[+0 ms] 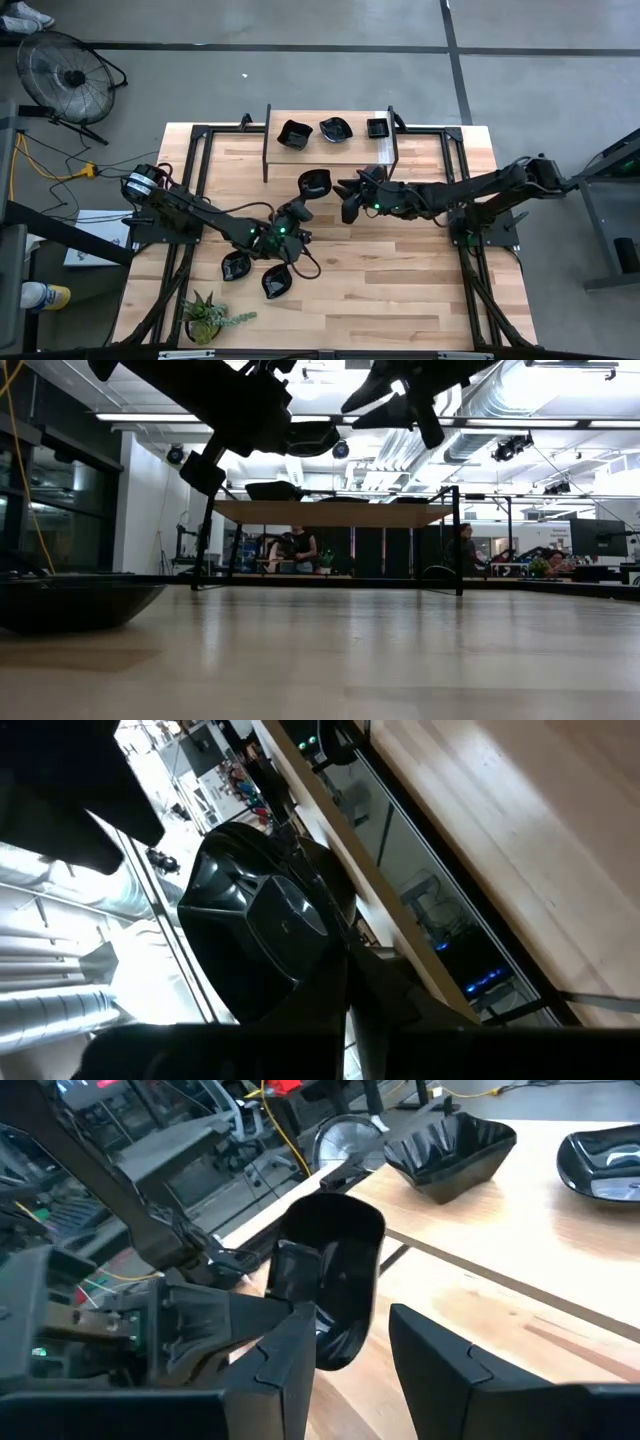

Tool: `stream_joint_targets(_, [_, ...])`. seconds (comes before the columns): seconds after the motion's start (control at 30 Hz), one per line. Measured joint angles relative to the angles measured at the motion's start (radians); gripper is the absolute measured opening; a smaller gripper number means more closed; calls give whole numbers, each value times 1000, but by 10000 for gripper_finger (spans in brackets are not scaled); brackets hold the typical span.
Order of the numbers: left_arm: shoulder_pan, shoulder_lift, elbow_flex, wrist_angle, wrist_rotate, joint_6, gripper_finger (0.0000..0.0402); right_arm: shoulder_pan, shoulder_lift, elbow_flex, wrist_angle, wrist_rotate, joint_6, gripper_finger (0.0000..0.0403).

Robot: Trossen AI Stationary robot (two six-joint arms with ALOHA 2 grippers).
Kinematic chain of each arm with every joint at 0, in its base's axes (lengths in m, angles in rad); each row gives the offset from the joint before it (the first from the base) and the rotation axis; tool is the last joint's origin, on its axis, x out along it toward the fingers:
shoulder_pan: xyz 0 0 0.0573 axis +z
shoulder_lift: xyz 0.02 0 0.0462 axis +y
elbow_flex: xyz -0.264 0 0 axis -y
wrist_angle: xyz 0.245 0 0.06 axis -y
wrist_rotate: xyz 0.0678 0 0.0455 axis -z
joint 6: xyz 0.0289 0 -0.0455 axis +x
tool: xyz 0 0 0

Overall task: Pick & Place Mini shaped plates
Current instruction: Stack the black leaf shaped plate on top of the black leaf shaped plate on the shelf

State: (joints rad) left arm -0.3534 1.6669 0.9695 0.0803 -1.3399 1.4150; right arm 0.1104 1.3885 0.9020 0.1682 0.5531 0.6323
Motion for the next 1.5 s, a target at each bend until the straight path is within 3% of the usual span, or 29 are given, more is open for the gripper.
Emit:
stream_joint_targets(0.47, [0,-1,0,50,43,49,0,-28,40,0,8,-29,0,171])
stream_joint_targets(0.67, [0,0,0,50,48,47,0,-56,46,0,32,-73,-1,171])
stream_joint_targets(1.5, [0,0,0,49,50,43,0,-65,46,0,23,-87,-12,53])
